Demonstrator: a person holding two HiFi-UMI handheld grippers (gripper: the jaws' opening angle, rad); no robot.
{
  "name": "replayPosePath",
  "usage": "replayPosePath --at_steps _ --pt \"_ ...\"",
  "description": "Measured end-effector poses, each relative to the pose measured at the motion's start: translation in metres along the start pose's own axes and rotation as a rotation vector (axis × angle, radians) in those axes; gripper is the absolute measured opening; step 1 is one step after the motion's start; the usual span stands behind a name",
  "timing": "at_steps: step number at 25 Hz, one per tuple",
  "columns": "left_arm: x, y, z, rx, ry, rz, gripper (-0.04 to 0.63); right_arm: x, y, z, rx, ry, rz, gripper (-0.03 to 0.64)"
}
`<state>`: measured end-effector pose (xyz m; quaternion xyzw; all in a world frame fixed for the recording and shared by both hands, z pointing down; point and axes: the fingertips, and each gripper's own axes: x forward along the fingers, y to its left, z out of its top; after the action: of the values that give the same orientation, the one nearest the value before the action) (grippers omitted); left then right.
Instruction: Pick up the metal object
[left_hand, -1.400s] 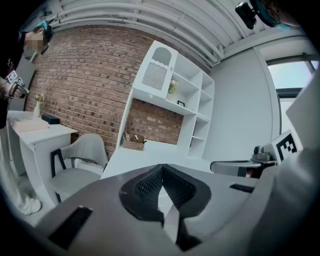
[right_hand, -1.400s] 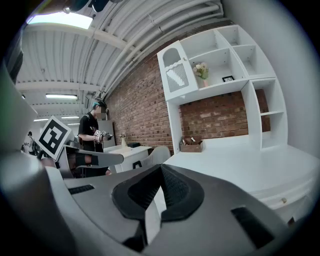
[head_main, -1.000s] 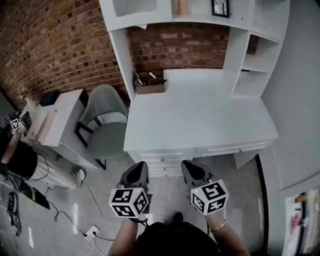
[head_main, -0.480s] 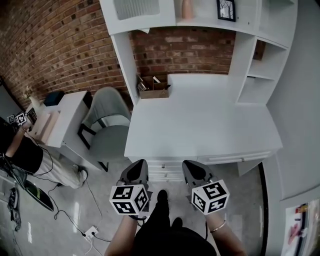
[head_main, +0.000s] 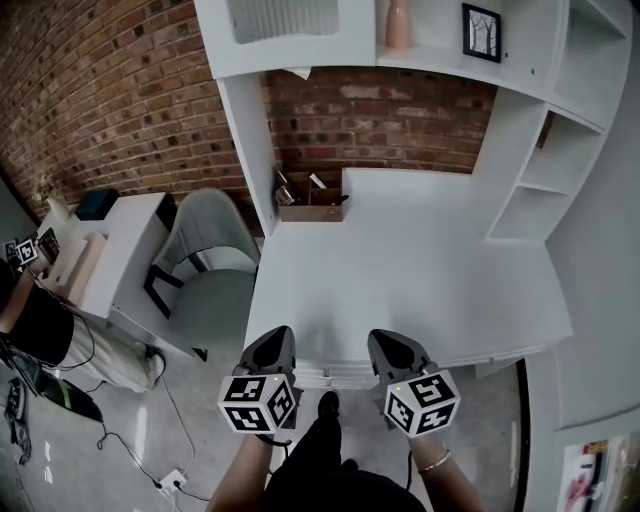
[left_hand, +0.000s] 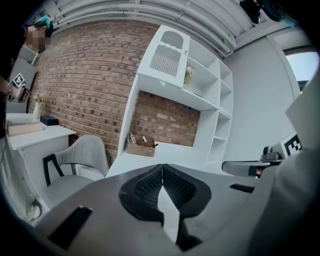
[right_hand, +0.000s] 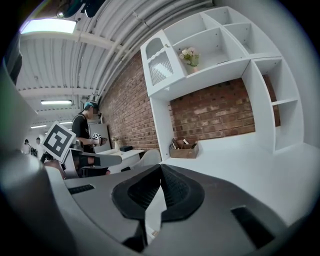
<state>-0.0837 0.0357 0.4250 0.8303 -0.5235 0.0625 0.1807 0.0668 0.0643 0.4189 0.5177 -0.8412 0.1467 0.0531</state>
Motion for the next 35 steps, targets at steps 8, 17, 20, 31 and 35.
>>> replayPosePath --at_steps 8,17,20,31,35 --pt "0.085 0.053 0.034 -0.019 0.012 0.001 0.009 0.095 -0.033 0.025 0.014 0.029 -0.002 0.005" --pt "0.168 0.096 0.064 -0.044 0.026 -0.019 0.011 0.175 -0.062 0.044 0.021 0.060 -0.016 0.005" --pt "0.189 0.103 0.072 -0.047 0.032 -0.030 0.011 0.193 -0.068 0.050 0.012 0.068 -0.020 0.005" --pt "0.255 0.122 0.097 -0.096 0.037 -0.019 0.045 0.243 -0.090 0.068 -0.001 0.089 0.025 0.005" --pt "0.277 0.126 0.104 -0.108 0.039 0.000 0.067 0.260 -0.101 0.071 0.014 0.095 0.049 0.005"
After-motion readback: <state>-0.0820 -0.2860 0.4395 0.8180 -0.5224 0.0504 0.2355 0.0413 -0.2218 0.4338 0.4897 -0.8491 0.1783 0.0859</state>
